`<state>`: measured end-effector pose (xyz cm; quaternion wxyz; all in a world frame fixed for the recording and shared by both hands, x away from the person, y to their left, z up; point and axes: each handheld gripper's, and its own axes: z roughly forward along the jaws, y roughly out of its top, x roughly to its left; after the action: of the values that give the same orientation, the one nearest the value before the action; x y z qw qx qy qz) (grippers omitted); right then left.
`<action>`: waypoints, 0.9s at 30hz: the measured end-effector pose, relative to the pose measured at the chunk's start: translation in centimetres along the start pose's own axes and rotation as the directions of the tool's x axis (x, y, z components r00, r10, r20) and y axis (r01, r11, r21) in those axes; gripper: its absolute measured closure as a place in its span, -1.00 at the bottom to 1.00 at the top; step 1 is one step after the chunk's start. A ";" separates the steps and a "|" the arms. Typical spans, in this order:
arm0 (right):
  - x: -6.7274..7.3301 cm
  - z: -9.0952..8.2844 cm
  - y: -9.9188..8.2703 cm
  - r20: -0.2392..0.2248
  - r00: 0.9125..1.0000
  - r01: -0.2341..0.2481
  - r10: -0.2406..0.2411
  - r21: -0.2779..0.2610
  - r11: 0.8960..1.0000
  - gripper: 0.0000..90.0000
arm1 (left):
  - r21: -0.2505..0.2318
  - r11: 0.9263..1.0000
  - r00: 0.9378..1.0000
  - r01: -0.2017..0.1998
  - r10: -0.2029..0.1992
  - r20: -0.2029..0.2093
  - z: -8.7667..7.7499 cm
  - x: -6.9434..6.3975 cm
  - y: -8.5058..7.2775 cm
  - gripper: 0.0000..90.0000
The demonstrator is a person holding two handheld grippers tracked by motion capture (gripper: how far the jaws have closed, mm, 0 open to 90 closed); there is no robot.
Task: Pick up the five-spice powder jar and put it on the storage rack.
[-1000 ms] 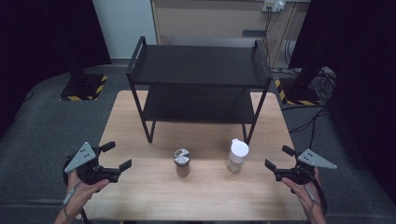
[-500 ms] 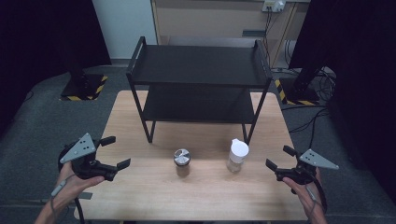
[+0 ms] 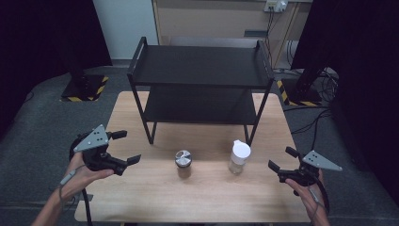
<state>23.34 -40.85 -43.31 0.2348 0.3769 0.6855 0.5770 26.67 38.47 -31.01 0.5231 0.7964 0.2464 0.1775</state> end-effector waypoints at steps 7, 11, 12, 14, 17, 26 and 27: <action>0.0 0.0 0.0 0.001 1.000 -0.002 0.002 0.000 1.000 -0.96 | 0.031 1.000 1.000 -0.006 0.005 0.022 1.5 0.5 0.9 -0.98; 0.0 0.0 0.0 0.002 1.000 -0.002 0.002 0.000 1.000 -0.96 | 0.047 0.999 0.999 -0.009 0.007 0.037 2.7 0.7 1.2 -0.98; 0.0 0.0 0.0 0.000 1.000 -0.001 0.001 0.000 1.000 -0.96 | 0.059 0.998 0.999 -0.008 0.005 0.048 3.3 0.9 1.3 -0.98; 0.0 0.0 0.0 0.001 1.000 -0.002 0.002 0.001 1.000 -0.96 | 0.069 0.998 0.999 -0.008 0.004 0.053 3.8 0.9 1.3 -0.98; -0.1 0.0 0.0 0.001 1.000 -0.002 0.002 0.002 1.000 -0.95 | 0.085 0.996 0.997 -0.008 0.002 0.072 4.8 1.1 1.2 -0.98; -0.1 0.0 0.0 0.004 1.000 -0.001 0.001 0.001 1.000 -0.95 | 0.102 0.995 0.991 -0.012 -0.002 0.135 8.2 1.4 0.3 -0.96; -0.1 0.0 0.0 0.004 1.000 0.000 0.000 0.002 1.000 -0.95 | 0.106 0.994 0.990 -0.014 -0.002 0.142 8.6 1.5 0.2 -0.96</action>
<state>23.38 -40.91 -43.34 0.2357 0.3783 0.6855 0.5757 32.61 32.85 -34.13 0.4955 0.8345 0.2153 0.1085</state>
